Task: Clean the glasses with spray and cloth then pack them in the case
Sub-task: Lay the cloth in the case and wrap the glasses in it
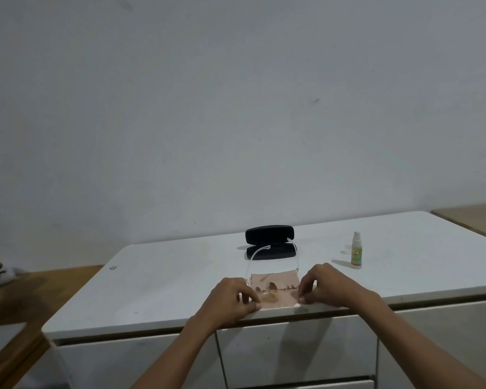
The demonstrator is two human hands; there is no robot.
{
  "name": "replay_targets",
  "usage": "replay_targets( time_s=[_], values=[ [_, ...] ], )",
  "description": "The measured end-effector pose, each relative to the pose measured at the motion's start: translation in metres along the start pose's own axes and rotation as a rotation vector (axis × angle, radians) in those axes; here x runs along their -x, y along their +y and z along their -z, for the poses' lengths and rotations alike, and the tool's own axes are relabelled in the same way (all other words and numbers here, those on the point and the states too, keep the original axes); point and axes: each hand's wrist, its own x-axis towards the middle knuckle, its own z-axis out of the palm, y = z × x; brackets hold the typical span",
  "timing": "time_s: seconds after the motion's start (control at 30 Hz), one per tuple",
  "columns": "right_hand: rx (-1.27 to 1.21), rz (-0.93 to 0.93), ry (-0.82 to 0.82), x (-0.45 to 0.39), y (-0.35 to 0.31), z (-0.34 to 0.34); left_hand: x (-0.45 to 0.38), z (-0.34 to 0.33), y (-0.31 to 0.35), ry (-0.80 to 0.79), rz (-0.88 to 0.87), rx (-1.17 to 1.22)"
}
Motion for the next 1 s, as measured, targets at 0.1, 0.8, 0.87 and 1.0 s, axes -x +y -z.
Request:
replay_targets(
  time_s=[0.1, 0.8, 0.87, 1.0],
  values=[
    [-0.007, -0.003, 0.010, -0.003, 0.002, -0.002, -0.002, -0.004, -0.002, 0.012, -0.012, -0.022],
    [0.100, -0.210, 0.382, -0.043, 0.005, -0.023, -0.041, -0.039, -0.015, 0.436, 0.334, 0.266],
    [0.132, -0.222, 0.387, -0.044, 0.004, -0.024, -0.042, -0.038, -0.012, 0.426, 0.371, 0.202],
    [0.183, -0.271, 0.393, -0.043, 0.005, -0.025, -0.045, -0.037, -0.006, 0.416, 0.479, 0.032]
  ],
)
